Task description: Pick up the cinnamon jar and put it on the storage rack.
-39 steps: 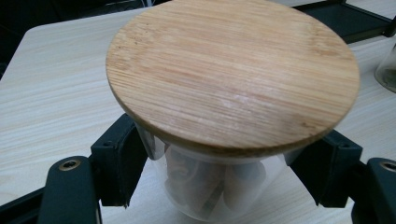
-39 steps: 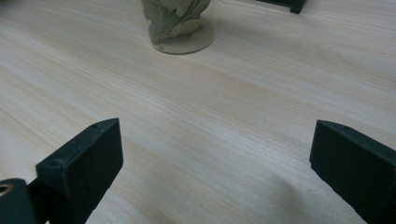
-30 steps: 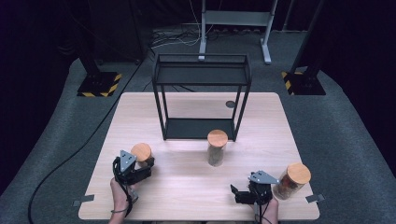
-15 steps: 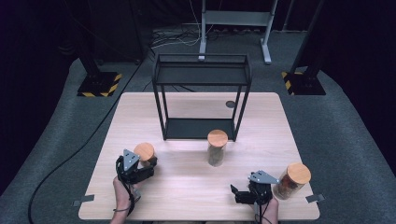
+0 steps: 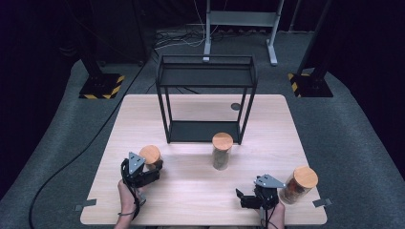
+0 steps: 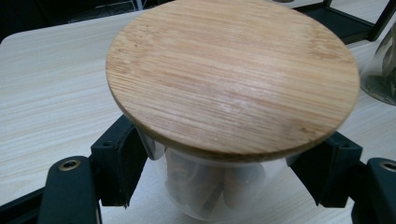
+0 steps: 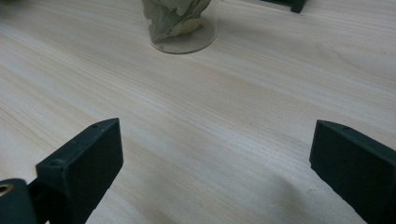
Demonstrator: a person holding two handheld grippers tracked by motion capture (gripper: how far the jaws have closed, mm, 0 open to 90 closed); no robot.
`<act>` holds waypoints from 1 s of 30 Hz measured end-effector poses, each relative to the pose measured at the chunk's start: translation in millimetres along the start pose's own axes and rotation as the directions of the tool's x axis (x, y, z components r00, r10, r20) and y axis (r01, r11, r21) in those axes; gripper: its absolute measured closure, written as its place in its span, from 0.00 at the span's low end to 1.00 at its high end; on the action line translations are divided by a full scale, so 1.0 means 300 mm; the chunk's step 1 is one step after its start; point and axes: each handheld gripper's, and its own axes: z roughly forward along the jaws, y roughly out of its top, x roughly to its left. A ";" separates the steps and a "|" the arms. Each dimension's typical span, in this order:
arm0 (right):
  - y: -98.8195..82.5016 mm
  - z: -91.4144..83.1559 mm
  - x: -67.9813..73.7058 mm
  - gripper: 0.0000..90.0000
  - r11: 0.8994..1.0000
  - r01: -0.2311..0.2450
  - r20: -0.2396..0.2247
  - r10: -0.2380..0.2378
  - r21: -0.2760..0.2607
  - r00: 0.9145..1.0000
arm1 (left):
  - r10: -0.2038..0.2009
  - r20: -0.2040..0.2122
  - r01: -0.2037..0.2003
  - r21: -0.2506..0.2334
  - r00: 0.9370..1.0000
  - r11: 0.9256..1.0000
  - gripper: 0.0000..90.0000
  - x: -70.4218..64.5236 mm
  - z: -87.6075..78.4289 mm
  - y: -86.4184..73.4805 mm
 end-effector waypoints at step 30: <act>0.000 0.000 0.001 0.02 1.000 0.002 -0.001 -0.002 0.000 1.000 | 0.021 0.025 -0.021 0.000 0.999 1.000 0.27 -0.032 0.038 0.033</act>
